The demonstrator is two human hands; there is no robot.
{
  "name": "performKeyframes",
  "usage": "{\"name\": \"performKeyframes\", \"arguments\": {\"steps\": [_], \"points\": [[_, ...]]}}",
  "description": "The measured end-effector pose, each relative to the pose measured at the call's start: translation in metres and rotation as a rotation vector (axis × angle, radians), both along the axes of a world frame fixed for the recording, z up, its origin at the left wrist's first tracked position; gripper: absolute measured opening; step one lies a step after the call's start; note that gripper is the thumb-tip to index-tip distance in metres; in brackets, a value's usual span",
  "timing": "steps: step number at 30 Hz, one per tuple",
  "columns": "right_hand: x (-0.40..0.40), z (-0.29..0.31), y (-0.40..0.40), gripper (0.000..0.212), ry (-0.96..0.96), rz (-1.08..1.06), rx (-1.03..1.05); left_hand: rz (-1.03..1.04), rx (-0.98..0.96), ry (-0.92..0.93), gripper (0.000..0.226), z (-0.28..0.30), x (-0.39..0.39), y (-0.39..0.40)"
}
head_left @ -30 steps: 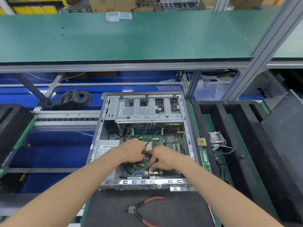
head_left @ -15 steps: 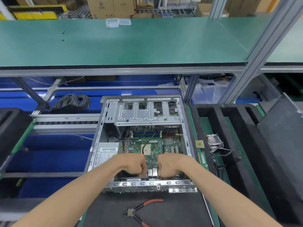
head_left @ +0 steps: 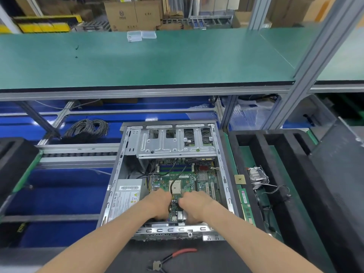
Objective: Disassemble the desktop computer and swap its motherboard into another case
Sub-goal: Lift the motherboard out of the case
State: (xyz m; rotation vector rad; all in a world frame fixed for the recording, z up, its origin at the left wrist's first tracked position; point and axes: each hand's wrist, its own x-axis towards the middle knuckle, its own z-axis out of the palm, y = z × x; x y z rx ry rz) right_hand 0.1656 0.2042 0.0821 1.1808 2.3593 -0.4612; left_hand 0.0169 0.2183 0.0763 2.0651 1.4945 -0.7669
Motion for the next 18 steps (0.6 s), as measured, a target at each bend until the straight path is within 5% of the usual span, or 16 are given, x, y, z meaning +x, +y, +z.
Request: {"name": "performKeyframes", "arguments": {"steps": [3,6,10,14,18], "points": [[-0.003,0.002,0.003,0.013,0.031,0.049,-0.023,-0.023,0.057,0.055,0.033,-0.003,0.000,-0.004],[-0.002,0.003,0.002,0.028,0.062,0.036,-0.026,-0.050,0.090,0.099,0.037,-0.005,0.000,-0.006],[0.006,0.004,0.004,0.009,0.086,-0.002,0.029,-0.053,0.138,0.131,0.053,-0.007,0.000,-0.006],[0.009,0.007,0.005,0.013,0.119,-0.019,0.102,-0.005,0.174,0.146,0.081,-0.007,0.002,-0.006],[0.009,0.010,0.003,0.019,0.170,-0.071,0.169,0.029,0.212,0.131,0.087,-0.004,0.003,-0.007]]}}
